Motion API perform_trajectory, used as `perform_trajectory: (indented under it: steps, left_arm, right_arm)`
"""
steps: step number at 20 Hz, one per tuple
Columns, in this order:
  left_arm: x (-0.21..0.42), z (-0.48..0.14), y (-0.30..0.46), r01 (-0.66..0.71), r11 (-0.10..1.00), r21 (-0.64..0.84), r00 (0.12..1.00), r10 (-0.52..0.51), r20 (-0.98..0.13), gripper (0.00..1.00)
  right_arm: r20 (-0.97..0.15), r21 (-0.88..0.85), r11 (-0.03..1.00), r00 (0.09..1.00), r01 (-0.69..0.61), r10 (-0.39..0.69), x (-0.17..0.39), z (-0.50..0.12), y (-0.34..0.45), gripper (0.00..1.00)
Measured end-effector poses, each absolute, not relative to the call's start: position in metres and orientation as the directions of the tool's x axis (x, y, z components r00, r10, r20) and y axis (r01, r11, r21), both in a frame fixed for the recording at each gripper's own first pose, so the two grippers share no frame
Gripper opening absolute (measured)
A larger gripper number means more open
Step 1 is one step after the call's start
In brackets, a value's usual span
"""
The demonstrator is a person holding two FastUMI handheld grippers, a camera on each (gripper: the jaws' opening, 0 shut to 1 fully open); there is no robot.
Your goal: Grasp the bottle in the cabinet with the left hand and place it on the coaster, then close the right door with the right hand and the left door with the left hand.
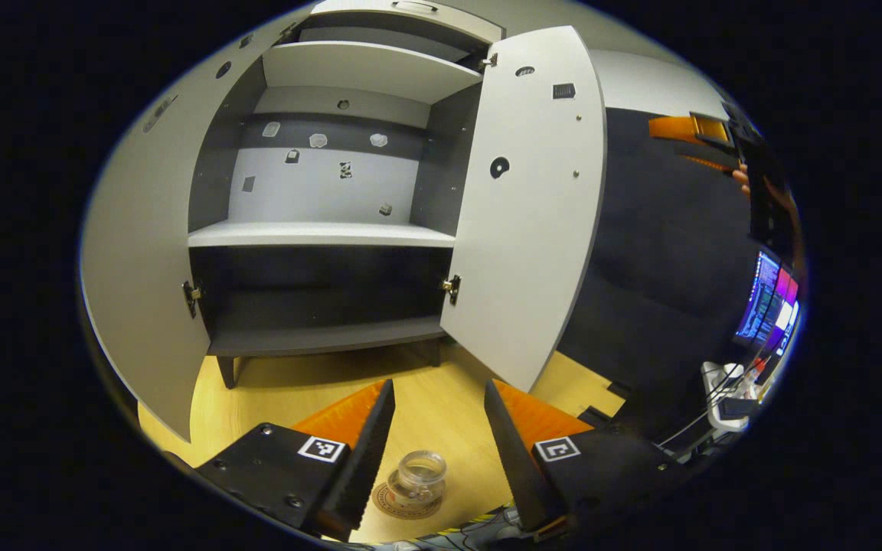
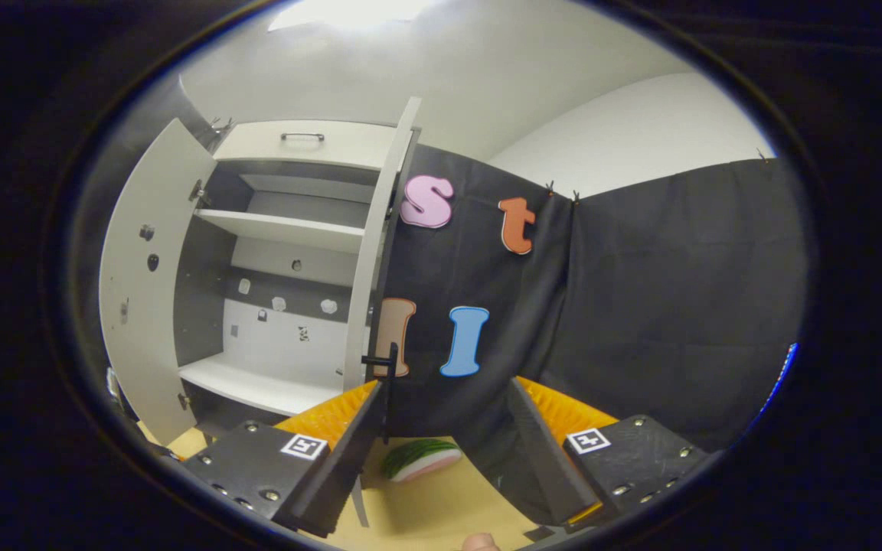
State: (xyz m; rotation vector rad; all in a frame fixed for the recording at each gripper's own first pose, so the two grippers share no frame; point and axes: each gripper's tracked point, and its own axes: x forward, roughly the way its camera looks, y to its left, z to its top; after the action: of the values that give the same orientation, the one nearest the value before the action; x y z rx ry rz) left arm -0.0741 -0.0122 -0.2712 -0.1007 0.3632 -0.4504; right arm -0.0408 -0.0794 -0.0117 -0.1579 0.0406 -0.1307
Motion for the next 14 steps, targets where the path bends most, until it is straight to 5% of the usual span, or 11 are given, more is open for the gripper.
perform_trajectory:
  steps: [5,8,14]
  left_arm:
    - [-0.065,-0.207,-0.008,0.387,0.908,-0.162,0.875,-0.417,-0.247,0.82]
    - [-0.055,-0.167,0.003,0.355,0.927,-0.123,0.909,-0.373,-0.184,0.97]
    - [-0.037,-0.124,0.022,0.3,0.95,-0.089,0.939,-0.311,-0.149,0.97]
  right_arm:
    - [-0.054,-0.171,0.98,0.992,0.101,-0.112,-0.017,-0.028,-0.076,0.98]
    - [-0.065,-0.168,0.977,0.988,0.129,-0.142,-0.002,-0.035,-0.082,0.96]
    - [-0.086,-0.167,0.973,0.98,0.162,-0.178,0.007,-0.047,-0.085,0.96]
